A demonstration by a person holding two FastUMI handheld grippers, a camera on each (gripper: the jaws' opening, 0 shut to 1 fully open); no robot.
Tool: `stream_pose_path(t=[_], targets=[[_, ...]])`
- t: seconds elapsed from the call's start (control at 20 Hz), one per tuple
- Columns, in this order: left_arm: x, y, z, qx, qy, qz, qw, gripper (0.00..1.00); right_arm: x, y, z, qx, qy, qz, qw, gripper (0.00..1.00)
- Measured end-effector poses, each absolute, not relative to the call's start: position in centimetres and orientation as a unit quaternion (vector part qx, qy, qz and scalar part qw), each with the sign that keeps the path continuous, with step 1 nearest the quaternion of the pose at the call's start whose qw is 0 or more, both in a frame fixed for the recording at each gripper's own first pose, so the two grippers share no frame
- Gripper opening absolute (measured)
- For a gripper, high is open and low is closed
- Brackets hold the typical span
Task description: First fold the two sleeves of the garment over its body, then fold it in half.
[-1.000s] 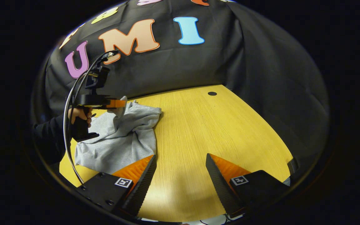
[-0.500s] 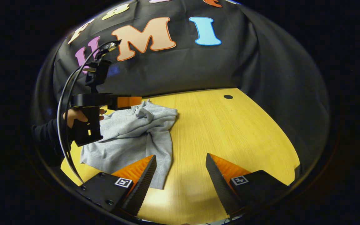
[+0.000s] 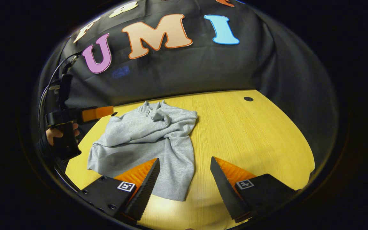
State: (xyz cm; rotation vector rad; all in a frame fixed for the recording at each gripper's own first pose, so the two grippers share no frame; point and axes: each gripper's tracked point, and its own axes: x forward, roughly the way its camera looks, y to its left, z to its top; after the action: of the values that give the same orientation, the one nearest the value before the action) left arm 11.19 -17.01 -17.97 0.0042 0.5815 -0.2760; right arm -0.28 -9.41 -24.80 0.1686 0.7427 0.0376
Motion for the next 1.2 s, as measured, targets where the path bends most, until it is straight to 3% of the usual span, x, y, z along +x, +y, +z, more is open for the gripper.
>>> stream_pose_path(t=[0.35,0.5,0.75,1.2], targets=[[6.1,-8.1,-22.4,-0.029,0.338,-0.079,0.937,0.92,-0.1,-8.6,-26.8,0.073,0.379,0.017,0.923,0.95],[3.4,-6.0,-24.8,-0.033,0.368,-0.076,0.926,1.0,-0.6,-8.3,-27.9,0.067,0.39,0.016,0.918,0.95],[-1.0,-4.2,-29.2,-0.022,0.424,-0.077,0.902,0.98,-1.6,-7.4,-29.8,0.052,0.411,0.02,0.91,0.99],[-3.6,-4.3,-32.7,-0.034,0.463,-0.086,0.882,0.99,-2.8,-5.8,-32.5,0.033,0.446,0.031,0.894,0.95]])
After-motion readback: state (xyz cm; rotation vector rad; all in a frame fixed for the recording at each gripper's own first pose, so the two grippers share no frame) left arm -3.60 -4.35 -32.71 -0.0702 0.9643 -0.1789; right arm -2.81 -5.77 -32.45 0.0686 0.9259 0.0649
